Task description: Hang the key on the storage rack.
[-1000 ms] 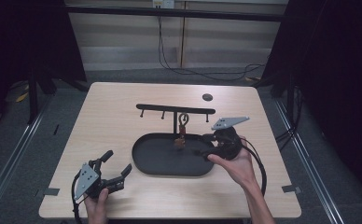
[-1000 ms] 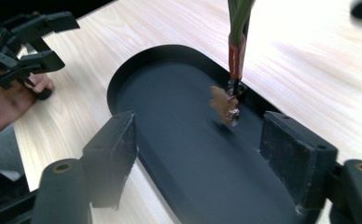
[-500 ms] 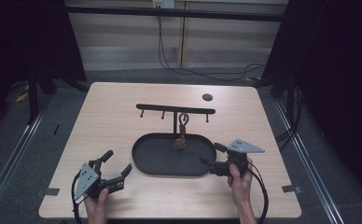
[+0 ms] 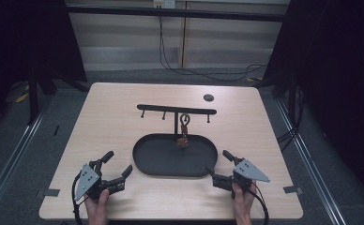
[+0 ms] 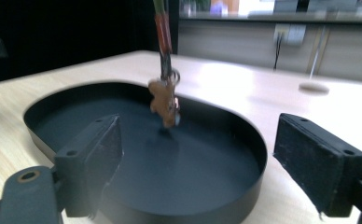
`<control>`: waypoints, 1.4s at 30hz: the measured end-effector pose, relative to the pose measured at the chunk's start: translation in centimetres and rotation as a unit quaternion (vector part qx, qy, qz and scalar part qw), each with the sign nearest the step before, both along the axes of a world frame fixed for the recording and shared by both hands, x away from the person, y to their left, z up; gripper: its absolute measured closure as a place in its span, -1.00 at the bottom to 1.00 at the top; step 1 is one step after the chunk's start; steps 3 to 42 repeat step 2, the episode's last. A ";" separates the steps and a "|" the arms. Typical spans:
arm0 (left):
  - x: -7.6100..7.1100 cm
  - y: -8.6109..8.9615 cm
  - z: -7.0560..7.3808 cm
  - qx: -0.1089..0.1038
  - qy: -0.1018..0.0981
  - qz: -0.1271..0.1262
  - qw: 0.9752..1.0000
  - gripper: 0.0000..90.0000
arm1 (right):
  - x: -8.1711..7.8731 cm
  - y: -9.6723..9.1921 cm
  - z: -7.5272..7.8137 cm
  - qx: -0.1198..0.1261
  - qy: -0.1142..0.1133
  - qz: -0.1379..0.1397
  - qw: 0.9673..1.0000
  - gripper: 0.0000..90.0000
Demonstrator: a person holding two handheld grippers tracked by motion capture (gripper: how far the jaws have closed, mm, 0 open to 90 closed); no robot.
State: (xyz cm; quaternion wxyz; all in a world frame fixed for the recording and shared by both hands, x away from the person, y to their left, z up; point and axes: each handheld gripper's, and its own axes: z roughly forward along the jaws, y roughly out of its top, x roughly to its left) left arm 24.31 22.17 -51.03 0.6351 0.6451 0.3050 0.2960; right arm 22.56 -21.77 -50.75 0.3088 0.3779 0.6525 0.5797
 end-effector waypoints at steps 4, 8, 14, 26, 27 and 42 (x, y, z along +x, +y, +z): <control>0.0 0.0 0.0 0.000 0.000 0.000 1.000 -0.65 | -0.6 -0.2 -0.2 0.011 -0.029 -0.011 0.999 -0.69; 0.0 0.0 0.0 0.000 0.000 0.000 1.000 -0.65 | -0.6 -0.2 -0.2 0.011 -0.029 -0.011 0.999 -0.69; 0.0 0.0 0.0 0.000 0.000 0.000 1.000 -0.65 | -0.6 -0.2 -0.2 0.011 -0.029 -0.011 0.999 -0.69; 0.0 0.0 0.0 0.000 0.000 0.000 1.000 -0.65 | -0.6 -0.2 -0.2 0.011 -0.029 -0.011 0.999 -0.69; 0.0 0.0 0.0 0.000 0.000 0.000 1.000 -0.65 | -0.6 -0.2 -0.2 0.011 -0.029 -0.011 0.999 -0.69; 0.0 0.0 0.0 0.000 0.000 0.000 1.000 -0.65 | -0.6 -0.2 -0.2 0.011 -0.029 -0.011 0.999 -0.69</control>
